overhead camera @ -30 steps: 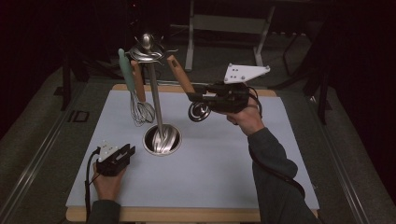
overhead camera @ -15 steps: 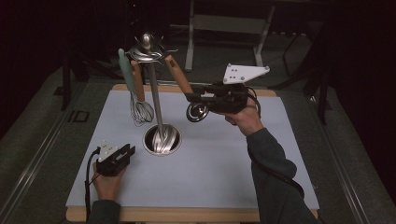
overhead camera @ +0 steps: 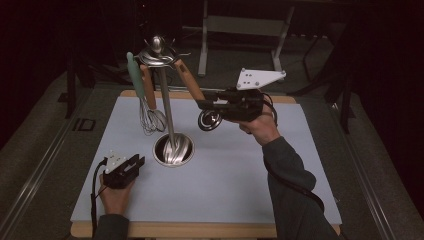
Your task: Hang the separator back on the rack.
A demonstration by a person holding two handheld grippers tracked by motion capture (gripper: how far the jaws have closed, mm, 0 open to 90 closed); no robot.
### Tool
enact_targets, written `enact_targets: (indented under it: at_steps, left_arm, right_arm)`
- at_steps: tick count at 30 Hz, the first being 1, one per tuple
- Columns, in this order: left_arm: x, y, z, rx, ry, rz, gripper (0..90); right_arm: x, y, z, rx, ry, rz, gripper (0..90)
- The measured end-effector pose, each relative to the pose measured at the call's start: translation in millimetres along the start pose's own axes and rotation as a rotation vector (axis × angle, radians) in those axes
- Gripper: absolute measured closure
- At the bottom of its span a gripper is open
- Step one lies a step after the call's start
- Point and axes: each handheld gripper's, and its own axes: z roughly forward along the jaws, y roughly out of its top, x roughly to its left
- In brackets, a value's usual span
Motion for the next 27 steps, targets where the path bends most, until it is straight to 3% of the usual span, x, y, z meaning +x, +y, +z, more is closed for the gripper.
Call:
enact_targets:
  at_steps: [27]
  left_arm:
    - [-0.1, 0.0, -0.1, -0.002, 0.001, 0.0, 71.8]
  right_arm:
    - [-2.5, 0.8, 10.7, 0.012, 0.01, 0.013, 70.7]
